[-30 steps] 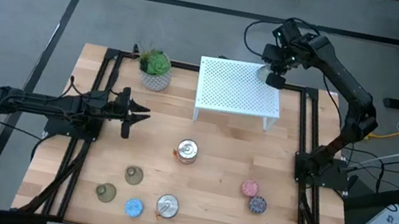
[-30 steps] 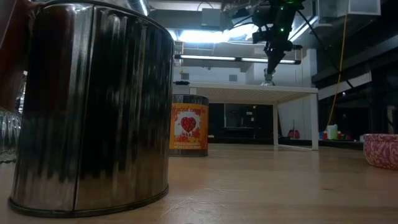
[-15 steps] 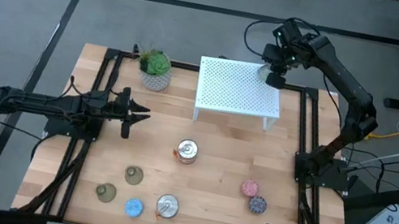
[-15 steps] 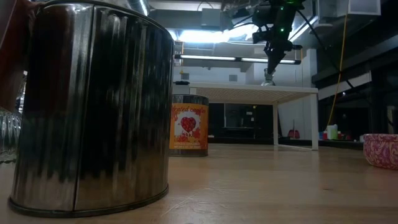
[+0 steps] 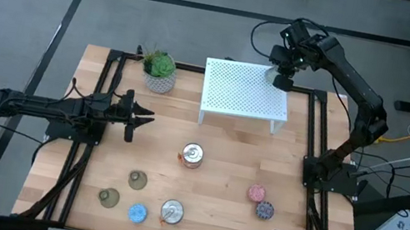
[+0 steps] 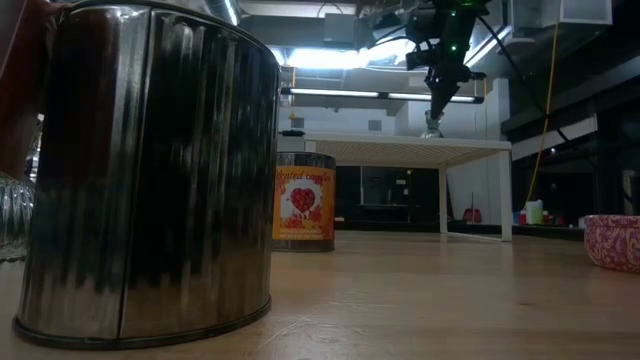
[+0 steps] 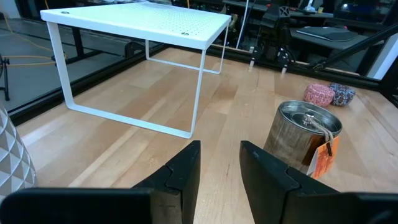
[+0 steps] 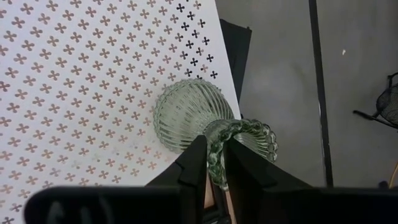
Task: Pick & Place candle stick holders
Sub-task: Put the top right green glass candle holder on the shelf, then put the top green glass candle holder on the shelf aligned with the other glass candle holder
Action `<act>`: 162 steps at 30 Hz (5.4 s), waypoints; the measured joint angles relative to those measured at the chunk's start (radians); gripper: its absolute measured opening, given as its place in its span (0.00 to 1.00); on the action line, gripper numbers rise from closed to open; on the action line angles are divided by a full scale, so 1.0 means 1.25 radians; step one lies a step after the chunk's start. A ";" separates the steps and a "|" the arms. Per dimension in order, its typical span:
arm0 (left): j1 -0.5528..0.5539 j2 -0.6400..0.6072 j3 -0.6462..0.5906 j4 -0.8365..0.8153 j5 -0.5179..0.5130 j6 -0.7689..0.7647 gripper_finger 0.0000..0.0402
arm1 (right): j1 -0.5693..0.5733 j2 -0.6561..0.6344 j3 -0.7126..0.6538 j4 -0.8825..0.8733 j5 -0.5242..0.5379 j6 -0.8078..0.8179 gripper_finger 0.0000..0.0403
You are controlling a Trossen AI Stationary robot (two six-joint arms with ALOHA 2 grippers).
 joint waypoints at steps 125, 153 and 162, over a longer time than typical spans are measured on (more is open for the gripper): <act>-0.705 0.758 0.555 -0.543 -0.058 0.108 0.28 | 0.783 0.202 0.144 0.269 -0.250 0.509 0.38; -0.383 0.715 0.776 -0.589 0.112 0.411 0.06 | 0.734 0.203 0.144 0.332 -0.223 0.107 0.38; -0.335 0.714 0.842 -0.595 0.208 0.526 0.06 | 0.692 0.248 0.144 0.407 -0.287 -0.007 0.38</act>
